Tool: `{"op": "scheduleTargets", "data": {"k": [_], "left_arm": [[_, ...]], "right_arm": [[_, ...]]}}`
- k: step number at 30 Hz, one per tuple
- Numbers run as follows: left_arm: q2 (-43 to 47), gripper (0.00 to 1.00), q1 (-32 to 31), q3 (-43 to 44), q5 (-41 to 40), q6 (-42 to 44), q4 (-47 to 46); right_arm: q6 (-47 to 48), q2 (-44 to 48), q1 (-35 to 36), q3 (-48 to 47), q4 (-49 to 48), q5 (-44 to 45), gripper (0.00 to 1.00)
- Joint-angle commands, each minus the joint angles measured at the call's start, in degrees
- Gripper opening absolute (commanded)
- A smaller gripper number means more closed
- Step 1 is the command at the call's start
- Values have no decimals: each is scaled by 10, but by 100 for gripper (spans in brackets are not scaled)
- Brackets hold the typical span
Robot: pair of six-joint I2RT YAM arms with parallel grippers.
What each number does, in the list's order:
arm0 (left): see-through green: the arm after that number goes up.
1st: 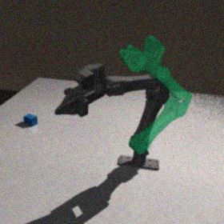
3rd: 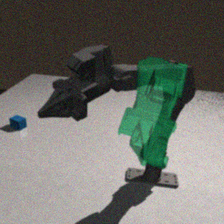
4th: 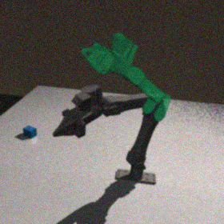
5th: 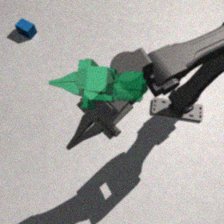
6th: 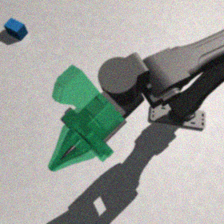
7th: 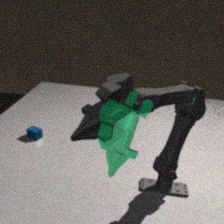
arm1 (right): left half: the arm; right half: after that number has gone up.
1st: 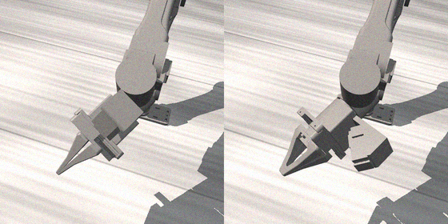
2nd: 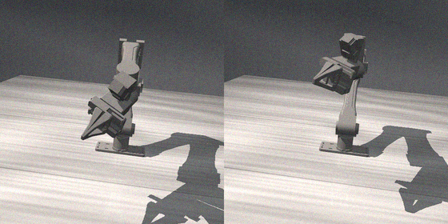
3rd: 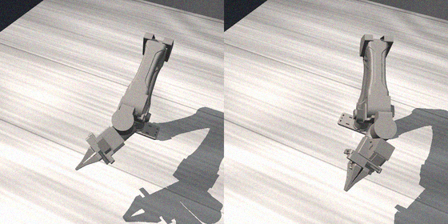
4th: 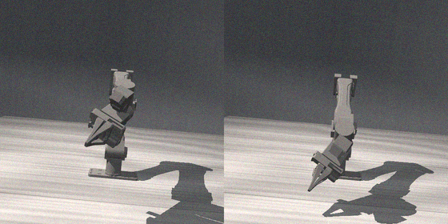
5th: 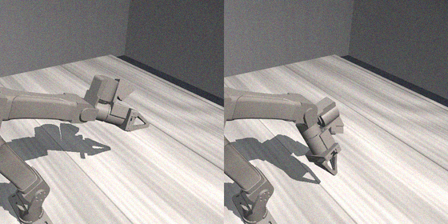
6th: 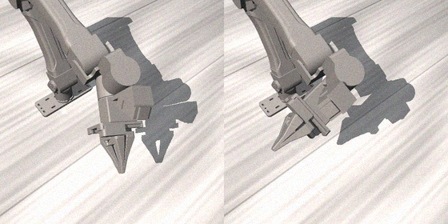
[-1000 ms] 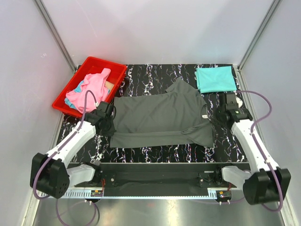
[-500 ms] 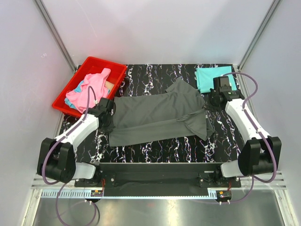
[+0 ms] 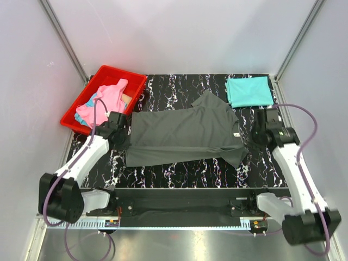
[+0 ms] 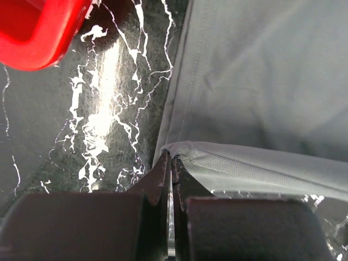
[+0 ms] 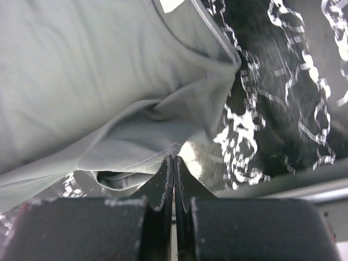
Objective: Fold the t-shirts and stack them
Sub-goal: Fold the tshirt
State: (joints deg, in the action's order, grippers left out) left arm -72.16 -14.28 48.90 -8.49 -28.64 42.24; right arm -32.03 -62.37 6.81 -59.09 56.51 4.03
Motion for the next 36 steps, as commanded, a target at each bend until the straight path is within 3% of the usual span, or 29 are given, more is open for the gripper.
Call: {"op": "scheduleTargets", "data": {"k": [1,10,17,29,36], "left_arm": [[46,0,2,-12,10,24,11],[65,0,2,20,48,46,40],[73,0,-3,20,73,35,49],[-27,0,-2,-12,51,5,-25],[-52,0,2,-8,28,-5,-37]], "right_arm": [[-47,75,3,14,86,10,0],[-79,203,3,71,178,-25,0],[-73,202,3,43,220,-6,0],[-37,-6,21,-17,107,91,0],[46,-135,26,-68,52,106,0]]}}
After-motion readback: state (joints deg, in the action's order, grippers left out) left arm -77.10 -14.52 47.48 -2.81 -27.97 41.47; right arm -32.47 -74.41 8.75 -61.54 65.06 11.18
